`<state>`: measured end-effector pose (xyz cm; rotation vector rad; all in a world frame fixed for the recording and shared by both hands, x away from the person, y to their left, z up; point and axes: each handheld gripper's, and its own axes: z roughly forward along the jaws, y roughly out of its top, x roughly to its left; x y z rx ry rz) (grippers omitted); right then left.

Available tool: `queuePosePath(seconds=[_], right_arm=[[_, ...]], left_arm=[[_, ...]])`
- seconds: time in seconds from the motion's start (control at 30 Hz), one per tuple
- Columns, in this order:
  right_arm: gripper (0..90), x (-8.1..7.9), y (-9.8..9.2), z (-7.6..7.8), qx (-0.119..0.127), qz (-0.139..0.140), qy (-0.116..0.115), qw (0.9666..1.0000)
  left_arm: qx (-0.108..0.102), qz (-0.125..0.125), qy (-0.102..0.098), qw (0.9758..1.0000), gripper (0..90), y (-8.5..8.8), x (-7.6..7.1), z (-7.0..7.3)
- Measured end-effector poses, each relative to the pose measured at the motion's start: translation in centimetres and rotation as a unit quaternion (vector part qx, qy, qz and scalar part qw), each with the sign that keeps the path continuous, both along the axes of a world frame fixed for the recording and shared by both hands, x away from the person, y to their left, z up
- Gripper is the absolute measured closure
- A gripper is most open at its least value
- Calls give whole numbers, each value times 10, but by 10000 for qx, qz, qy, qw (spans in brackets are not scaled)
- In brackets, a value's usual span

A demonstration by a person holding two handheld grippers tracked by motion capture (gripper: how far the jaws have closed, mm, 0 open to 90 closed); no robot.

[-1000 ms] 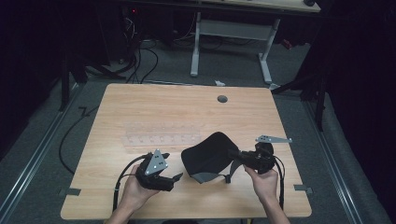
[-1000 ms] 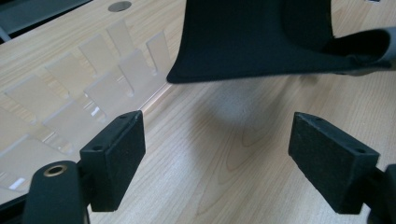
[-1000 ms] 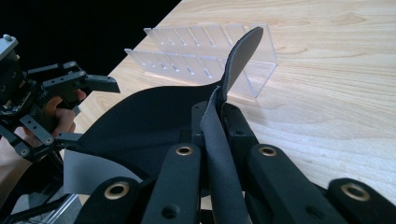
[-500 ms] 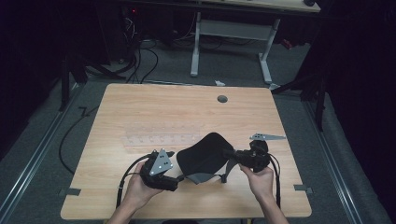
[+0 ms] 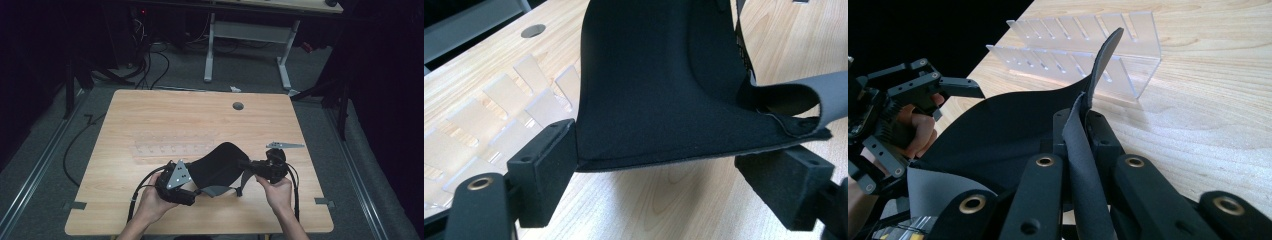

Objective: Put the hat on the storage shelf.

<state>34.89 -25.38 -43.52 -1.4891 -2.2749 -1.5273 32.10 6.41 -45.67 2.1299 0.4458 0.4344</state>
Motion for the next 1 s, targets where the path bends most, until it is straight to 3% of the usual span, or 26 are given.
queuePosePath(seconds=[0.5, 0.73, 1.0], right_arm=[[855, 2, 9, 2, 75, 48, 91, 9999], [850, 2, 12, 1, 173, 125, 75, 9997], [844, 2, 12, 1, 228, 153, 47, 9996]], left_arm=[[9, -2, 4, 10000, 225, -2, 0, -3], [-8, 76, -1, 10000, 364, 1, 2, -4], [-70, -26, 60, 10000, 520, 3, 1, -3]])
